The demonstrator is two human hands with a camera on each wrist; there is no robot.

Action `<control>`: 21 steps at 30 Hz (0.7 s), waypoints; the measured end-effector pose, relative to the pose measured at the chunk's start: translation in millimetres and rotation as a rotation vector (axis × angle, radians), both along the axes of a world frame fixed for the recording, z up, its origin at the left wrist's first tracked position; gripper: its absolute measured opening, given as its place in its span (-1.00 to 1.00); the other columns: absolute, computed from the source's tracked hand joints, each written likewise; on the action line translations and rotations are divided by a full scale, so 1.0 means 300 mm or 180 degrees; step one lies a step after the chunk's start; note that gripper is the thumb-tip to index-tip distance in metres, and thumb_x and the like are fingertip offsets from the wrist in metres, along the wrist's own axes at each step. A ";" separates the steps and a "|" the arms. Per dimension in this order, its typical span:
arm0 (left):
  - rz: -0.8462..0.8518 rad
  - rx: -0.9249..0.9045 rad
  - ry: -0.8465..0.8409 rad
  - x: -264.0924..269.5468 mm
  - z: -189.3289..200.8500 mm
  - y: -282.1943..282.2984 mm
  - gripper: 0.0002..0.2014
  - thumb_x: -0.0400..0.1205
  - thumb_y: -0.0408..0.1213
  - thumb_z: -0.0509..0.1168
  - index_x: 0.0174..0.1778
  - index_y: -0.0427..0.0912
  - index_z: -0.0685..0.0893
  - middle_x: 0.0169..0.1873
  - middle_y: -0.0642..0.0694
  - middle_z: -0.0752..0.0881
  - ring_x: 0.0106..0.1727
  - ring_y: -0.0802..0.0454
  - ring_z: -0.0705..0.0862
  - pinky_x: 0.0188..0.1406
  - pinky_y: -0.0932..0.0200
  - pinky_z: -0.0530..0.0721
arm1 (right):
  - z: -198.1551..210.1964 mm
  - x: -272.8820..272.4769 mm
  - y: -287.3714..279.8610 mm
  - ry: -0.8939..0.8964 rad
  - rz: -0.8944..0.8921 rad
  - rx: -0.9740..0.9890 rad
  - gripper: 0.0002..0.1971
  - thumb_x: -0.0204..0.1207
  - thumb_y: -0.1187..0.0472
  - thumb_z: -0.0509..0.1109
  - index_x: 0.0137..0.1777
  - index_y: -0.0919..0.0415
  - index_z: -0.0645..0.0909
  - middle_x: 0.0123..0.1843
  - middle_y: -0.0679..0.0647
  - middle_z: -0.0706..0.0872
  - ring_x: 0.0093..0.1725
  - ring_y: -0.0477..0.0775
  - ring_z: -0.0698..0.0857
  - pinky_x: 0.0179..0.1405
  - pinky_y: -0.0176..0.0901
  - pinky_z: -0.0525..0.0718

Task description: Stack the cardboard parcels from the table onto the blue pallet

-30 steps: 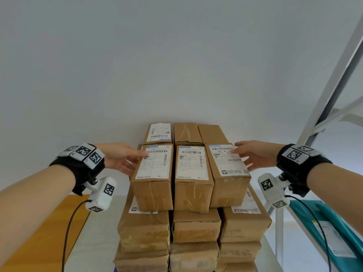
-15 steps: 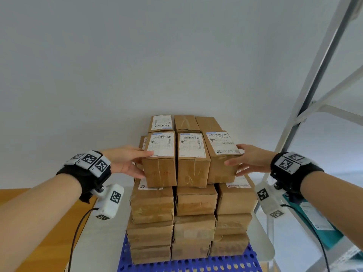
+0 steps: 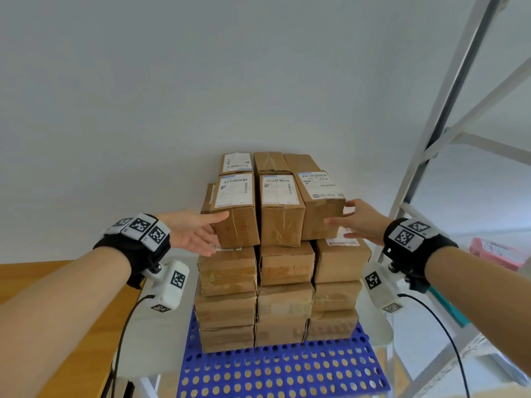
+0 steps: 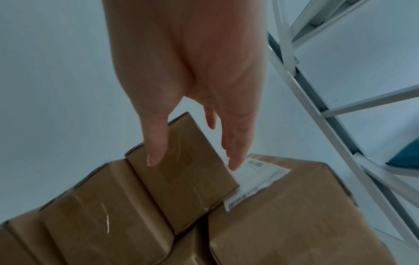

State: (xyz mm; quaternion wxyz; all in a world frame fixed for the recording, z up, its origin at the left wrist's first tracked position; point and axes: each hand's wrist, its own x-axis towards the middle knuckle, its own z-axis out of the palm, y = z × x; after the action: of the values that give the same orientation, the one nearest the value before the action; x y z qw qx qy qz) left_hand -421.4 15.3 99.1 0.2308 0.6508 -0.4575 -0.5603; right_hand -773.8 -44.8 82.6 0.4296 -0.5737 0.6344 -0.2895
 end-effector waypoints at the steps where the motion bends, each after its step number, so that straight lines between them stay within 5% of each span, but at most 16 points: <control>1: -0.0140 0.0128 -0.0112 -0.002 -0.006 0.016 -0.35 0.48 0.07 0.37 0.25 -0.45 0.52 0.16 -0.39 0.69 0.08 -0.23 0.76 0.03 0.02 0.76 | -0.010 -0.005 0.022 0.0045 -0.0082 -0.0065 -0.10 0.27 0.16 0.65 0.53 0.23 0.20 0.37 0.20 0.52 0.31 0.17 0.57 0.11 0.00 0.65; 4: -0.0578 0.0192 -0.0136 -0.039 -0.034 0.059 -0.47 0.53 -0.03 0.35 0.26 -0.39 0.59 0.06 -0.32 0.77 0.04 -0.21 0.76 0.03 0.05 0.76 | -0.037 -0.006 0.089 0.0051 -0.0242 -0.0274 -0.36 0.36 0.21 0.59 0.37 0.28 0.37 0.27 0.21 0.55 0.24 0.17 0.61 0.07 -0.05 0.70; 8: -0.0824 -0.0190 0.0275 -0.151 -0.075 0.072 -0.65 0.63 -0.24 0.27 0.34 -0.22 0.58 0.21 -0.17 0.71 0.21 -0.18 0.70 0.22 -0.07 0.68 | -0.064 0.048 0.151 -0.0191 0.0109 -0.0347 -0.84 0.50 0.35 0.43 0.04 0.19 0.60 0.18 0.22 0.69 0.11 0.13 0.71 0.13 -0.06 0.70; 13: -0.0662 -0.0579 0.0589 -0.275 -0.102 0.028 -0.64 0.70 -0.31 0.21 0.43 -0.04 0.48 0.34 0.06 0.58 0.25 -0.02 0.65 0.22 -0.06 0.65 | -0.060 0.159 0.150 -0.0200 0.0512 -0.0398 -0.67 0.54 0.51 0.22 0.10 0.12 0.64 0.08 0.05 0.70 0.12 0.03 0.68 0.08 -0.16 0.70; 21: -0.0569 -0.0611 0.0735 -0.327 -0.125 -0.015 -0.60 0.70 -0.35 0.21 0.46 0.00 0.46 0.39 0.04 0.56 0.22 0.00 0.66 0.12 0.03 0.67 | -0.054 0.171 0.111 -0.0358 0.0547 -0.0368 -0.64 0.53 0.52 0.18 0.19 0.23 0.65 0.12 0.16 0.72 0.09 0.05 0.70 0.09 -0.11 0.70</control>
State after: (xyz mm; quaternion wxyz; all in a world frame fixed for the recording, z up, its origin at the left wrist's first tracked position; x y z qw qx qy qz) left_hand -519.5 10.9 61.4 0.2922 0.5138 -0.5353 -0.6033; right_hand -722.6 -11.5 66.4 0.4540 -0.6326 0.5401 -0.3195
